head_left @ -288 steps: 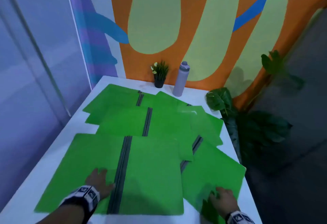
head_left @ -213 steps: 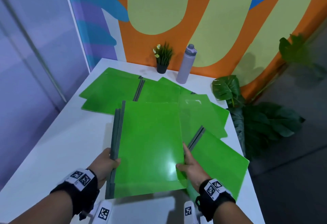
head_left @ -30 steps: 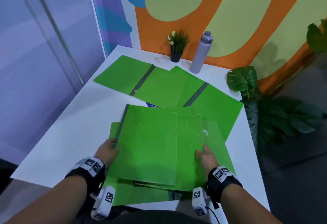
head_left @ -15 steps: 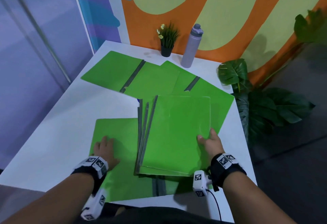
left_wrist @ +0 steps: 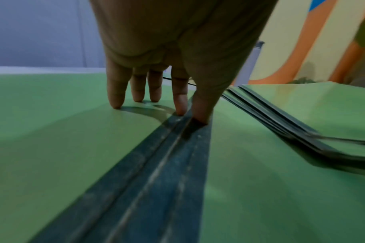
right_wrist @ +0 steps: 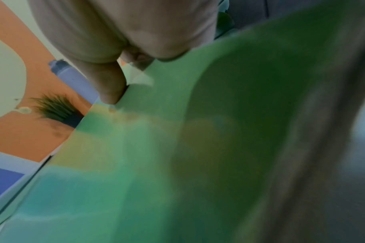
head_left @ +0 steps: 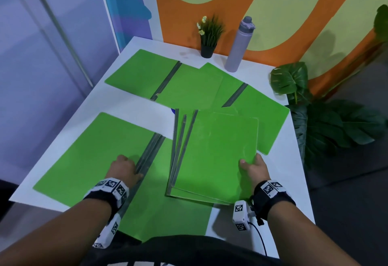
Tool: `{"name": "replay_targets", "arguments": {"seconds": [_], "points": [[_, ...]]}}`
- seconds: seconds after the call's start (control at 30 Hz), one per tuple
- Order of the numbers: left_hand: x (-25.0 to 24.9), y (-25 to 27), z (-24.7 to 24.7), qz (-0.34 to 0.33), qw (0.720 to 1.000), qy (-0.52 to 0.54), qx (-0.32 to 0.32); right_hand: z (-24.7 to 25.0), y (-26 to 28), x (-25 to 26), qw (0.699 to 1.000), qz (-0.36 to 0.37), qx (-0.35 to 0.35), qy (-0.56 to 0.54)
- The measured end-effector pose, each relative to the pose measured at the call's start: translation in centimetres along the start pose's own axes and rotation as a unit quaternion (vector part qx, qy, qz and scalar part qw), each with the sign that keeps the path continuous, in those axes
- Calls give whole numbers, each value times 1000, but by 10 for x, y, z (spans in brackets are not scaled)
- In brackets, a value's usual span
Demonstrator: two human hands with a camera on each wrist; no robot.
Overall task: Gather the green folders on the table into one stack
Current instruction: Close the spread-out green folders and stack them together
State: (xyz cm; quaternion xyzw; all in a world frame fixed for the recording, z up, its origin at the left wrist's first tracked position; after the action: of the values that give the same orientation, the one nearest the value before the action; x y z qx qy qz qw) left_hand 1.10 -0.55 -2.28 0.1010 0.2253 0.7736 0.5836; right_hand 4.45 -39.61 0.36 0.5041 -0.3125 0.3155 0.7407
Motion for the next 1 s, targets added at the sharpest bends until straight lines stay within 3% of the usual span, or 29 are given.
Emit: {"name": "replay_targets", "arguments": {"seconds": [0.2, 0.3, 0.4, 0.47, 0.63, 0.77, 0.83, 1.0], "points": [[-8, 13, -13, 2, 999, 37, -15, -16, 0, -24, 998, -44, 32, 25], [-12, 15, -3, 15, 997, 75, -24, -21, 0, -20, 998, -43, 13, 54], [2, 12, 32, 49, 991, 98, -79, -16, -2, -3, 998, -20, 3, 61], [16, 9, 71, 59, 984, 75, -151, -8, 0, 10, 998, 2, -4, 67], [25, 36, 177, 63, 925, 156, -341, 1, 4, 15, 996, 14, 9, 93], [18, 64, 221, 33, 850, 278, -446, -20, 13, 7, 992, 14, 58, 112], [16, 60, 217, 13, 850, 316, -421, -33, 20, 6, 990, 17, 89, 113], [7, 17, 134, 67, 912, 341, -216, -63, 20, 6, 989, 17, 119, 86]]}}
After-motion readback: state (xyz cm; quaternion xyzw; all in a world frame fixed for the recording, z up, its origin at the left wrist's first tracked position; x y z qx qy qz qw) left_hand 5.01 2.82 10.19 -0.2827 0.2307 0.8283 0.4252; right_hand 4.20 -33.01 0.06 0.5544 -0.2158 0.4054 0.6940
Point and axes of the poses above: each hand's wrist, its own y-axis away from the middle knuckle, its own z-axis out of the back of the hand, x = y × z, the point moved 2 cm from there along -y, towards the middle knuckle, and after that the axes turned 4 degrees about x, right-handed, at the moved point
